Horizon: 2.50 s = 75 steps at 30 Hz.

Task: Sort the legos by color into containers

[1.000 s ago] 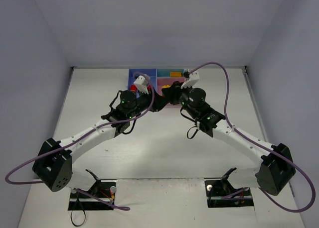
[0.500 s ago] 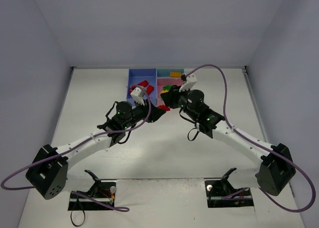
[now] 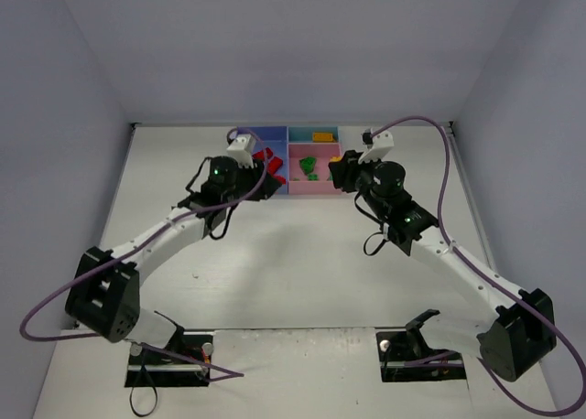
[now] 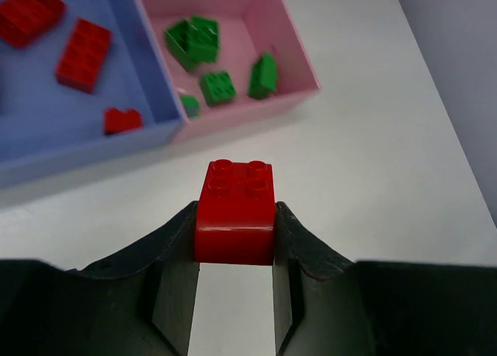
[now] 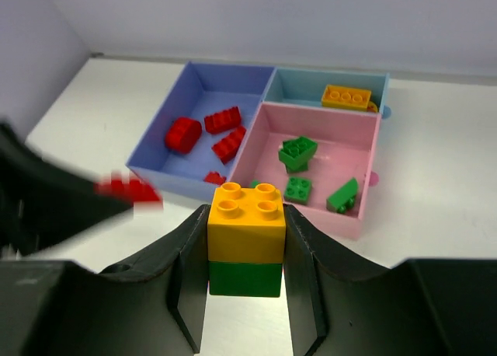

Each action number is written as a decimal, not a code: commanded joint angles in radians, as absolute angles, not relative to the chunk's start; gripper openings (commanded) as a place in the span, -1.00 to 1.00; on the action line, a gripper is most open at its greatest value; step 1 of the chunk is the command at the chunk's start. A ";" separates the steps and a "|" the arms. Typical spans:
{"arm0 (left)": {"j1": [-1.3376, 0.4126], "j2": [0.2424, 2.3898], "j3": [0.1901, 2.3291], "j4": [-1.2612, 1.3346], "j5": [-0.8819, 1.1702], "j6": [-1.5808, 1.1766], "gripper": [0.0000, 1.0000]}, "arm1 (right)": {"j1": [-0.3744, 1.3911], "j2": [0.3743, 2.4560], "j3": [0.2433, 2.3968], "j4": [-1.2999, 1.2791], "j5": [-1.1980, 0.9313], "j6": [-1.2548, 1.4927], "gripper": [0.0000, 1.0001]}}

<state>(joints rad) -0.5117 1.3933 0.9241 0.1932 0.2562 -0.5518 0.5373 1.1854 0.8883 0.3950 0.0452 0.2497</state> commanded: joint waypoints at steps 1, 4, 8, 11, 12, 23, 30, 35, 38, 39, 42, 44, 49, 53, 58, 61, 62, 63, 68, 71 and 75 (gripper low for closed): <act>-0.434 1.507 1.116 0.140 0.247 -0.502 -0.99 | 0.537 1.117 0.855 0.381 0.029 0.181 -1.00; -0.399 1.635 1.265 0.092 0.244 -0.463 -0.92 | 0.537 1.091 0.819 0.339 -0.029 0.172 -1.00; -0.353 1.794 1.432 0.011 0.235 -0.457 -0.76 | 0.538 1.062 0.795 0.287 -0.072 0.152 -1.00; -0.348 1.887 1.528 -0.052 0.215 -0.436 -0.41 | 0.538 1.043 0.787 0.255 -0.084 0.127 -1.00; -0.350 1.919 1.551 -0.083 0.206 -0.428 -0.28 | 0.538 1.039 0.785 0.244 -0.107 0.120 -1.00; -0.351 1.720 1.519 -0.153 0.232 -0.452 0.52 | 0.571 1.167 0.833 0.213 -0.261 -0.011 -1.00; -0.354 1.424 1.252 -0.224 0.271 -0.457 0.52 | 0.698 1.452 0.940 0.140 -0.255 -0.149 -1.00; -0.354 1.238 1.115 -0.311 0.252 -0.448 0.52 | 0.758 1.603 0.999 0.140 -0.241 -0.172 -0.90; -0.351 1.155 1.033 -0.343 0.221 -0.460 0.52 | 0.802 1.684 1.029 0.134 -0.218 -0.187 -0.78; -0.350 1.140 1.017 -0.354 0.216 -0.466 0.52 | 0.810 1.719 1.037 0.132 -0.212 -0.189 -0.74; -0.350 1.106 0.968 -0.380 0.213 -0.482 0.52 | 0.834 1.782 1.063 0.124 -0.209 -0.192 -0.57; -0.350 1.095 0.936 -0.387 0.212 -0.494 0.52 | 0.845 1.802 1.072 0.118 -0.203 -0.189 -0.31; -0.350 1.101 0.911 -0.385 0.229 -0.508 0.52 | 0.854 1.795 1.069 0.114 -0.181 -0.183 0.43; -0.348 1.115 0.911 -0.371 0.241 -0.509 0.52 | 0.853 1.735 1.040 0.115 -0.179 -0.193 0.54; -0.348 1.155 0.914 -0.345 0.265 -0.512 0.52 | 0.854 1.698 0.994 0.113 -0.166 -0.196 0.39; -0.350 1.173 0.914 -0.331 0.275 -0.518 0.52 | 0.854 1.690 0.971 0.113 -0.167 -0.187 0.24; -0.348 1.177 0.914 -0.328 0.281 -0.520 0.52 | 0.854 1.687 0.966 0.114 -0.167 -0.186 0.22; -0.348 1.177 0.913 -0.324 0.282 -0.519 0.52 | 0.854 1.686 0.960 0.114 -0.167 -0.184 0.21; -0.350 1.183 0.916 -0.316 0.287 -0.518 0.52 | 0.853 1.686 0.939 0.115 -0.166 -0.189 0.06; -0.351 1.189 0.917 -0.311 0.296 -0.522 0.52 | 0.854 1.693 0.934 0.124 -0.161 -0.199 -0.08; -0.350 1.200 0.916 -0.305 0.310 -0.526 0.52 | 0.854 1.698 0.925 0.161 -0.166 -0.213 -0.30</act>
<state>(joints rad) -0.3561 1.2015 0.8898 -0.3592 0.2886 -0.5098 0.8555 1.7367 0.9234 0.1032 -0.1791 -0.1932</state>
